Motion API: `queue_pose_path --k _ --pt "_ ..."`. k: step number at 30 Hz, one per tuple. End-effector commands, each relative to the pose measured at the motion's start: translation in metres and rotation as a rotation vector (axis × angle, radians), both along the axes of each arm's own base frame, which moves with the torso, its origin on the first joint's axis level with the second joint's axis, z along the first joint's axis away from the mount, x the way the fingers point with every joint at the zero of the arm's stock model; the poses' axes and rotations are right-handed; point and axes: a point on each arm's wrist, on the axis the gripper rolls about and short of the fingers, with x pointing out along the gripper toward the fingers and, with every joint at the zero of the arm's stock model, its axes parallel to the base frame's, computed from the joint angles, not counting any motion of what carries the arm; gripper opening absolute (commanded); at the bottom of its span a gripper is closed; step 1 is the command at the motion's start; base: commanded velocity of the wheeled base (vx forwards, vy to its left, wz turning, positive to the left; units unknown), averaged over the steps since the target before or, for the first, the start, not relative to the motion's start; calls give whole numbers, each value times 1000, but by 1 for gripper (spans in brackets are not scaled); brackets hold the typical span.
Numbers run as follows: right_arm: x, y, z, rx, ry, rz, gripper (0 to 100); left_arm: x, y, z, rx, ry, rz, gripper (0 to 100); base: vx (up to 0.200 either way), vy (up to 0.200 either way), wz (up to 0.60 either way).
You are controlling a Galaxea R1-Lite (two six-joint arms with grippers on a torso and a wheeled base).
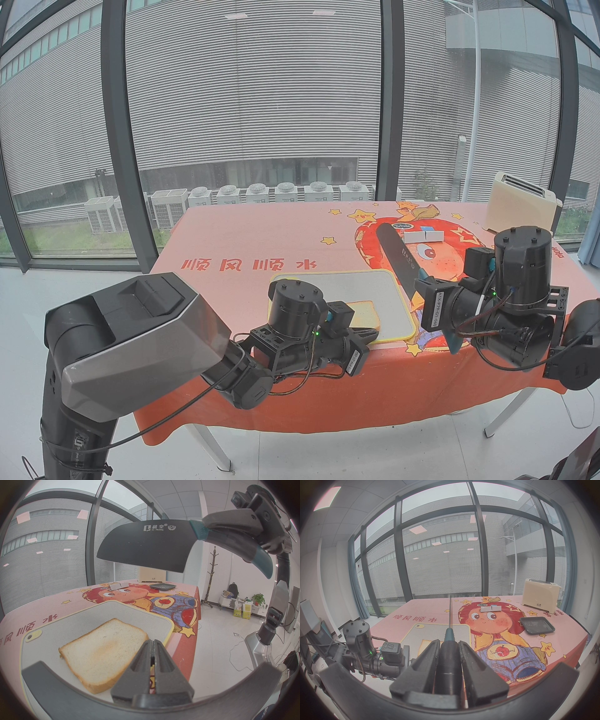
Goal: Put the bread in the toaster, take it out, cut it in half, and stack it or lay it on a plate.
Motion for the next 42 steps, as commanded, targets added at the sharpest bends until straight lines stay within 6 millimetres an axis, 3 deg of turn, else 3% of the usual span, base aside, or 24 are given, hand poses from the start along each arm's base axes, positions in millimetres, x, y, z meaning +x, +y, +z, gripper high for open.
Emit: queue_pose_path --k 1,16,21,30,36,42 --pt "0 0 1 1 -4 1 0 4 -3 4 -4 -9 13 0 0 0 0" --pt "-2 -1 3 -4 -12 5 0 20 -12 12 2 -20 51 0 0 0 0" --pt "-2 -2 5 0 -15 4 0 20 -5 14 6 -13 63 0 0 0 0" --pt "-4 -2 8 36 -8 64 0 4 57 81 -34 -61 177 0 0 0 0" --pt "-3 1 4 30 3 71 0 -7 73 75 -24 -17 201 0 0 0 0" --pt "-9 10 3 37 6 107 0 -10 85 84 -215 -11 263 0 0 0 0"
